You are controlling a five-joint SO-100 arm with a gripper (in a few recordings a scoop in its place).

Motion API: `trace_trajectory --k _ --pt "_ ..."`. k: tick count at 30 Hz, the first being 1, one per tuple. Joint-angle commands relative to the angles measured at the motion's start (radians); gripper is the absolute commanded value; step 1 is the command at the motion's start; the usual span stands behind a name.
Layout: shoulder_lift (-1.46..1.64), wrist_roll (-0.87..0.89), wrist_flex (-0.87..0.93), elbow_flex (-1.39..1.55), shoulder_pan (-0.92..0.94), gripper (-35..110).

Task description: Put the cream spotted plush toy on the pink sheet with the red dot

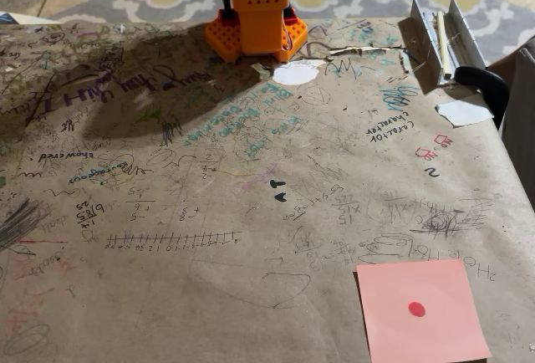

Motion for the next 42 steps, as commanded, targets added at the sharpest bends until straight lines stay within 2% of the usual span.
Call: trace_trajectory --k 1,9,17,30,37,42 --pt "0.002 -0.017 -0.028 -0.021 -0.020 0" --pt "0.002 0.011 -0.121 -0.028 -0.031 0" --pt "0.002 -0.014 -0.121 -0.049 -0.040 0" --pt "0.003 -0.130 -0.454 -0.137 -0.095 0" --pt "0.003 -0.141 -0.460 -0.184 -0.124 0" --pt "0.002 -0.075 -0.436 -0.140 -0.127 0"
